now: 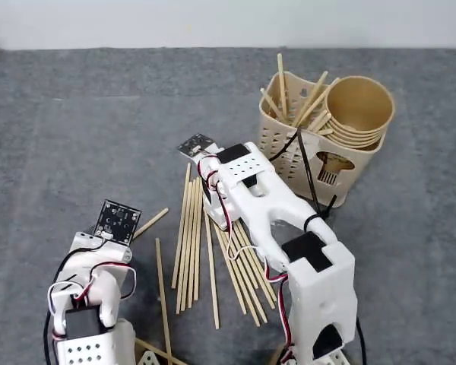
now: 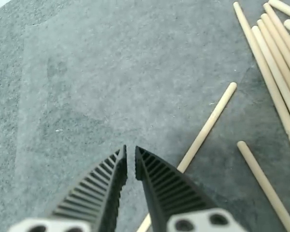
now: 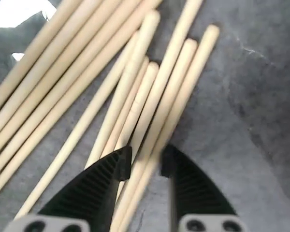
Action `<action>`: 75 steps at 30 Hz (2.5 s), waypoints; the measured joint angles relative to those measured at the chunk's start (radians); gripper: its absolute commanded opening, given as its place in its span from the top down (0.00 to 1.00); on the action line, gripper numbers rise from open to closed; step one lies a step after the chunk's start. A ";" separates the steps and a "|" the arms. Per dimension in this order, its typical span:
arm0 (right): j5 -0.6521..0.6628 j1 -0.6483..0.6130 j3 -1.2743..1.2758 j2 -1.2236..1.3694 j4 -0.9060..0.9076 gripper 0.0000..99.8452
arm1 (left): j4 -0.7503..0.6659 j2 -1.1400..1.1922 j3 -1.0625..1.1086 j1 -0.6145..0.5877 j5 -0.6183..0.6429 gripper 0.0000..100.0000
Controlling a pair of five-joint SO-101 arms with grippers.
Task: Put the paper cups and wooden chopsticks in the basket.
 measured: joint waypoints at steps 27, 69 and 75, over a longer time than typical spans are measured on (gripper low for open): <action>0.037 -0.002 0.023 -0.414 0.235 0.99 | 0.000 0.000 0.000 0.000 0.000 0.97; 0.037 0.305 0.040 -0.726 -0.756 0.99 | 0.000 0.000 0.014 0.000 0.000 0.97; 0.037 0.334 0.272 -0.735 -0.888 0.90 | 0.000 0.000 0.014 0.000 0.000 0.97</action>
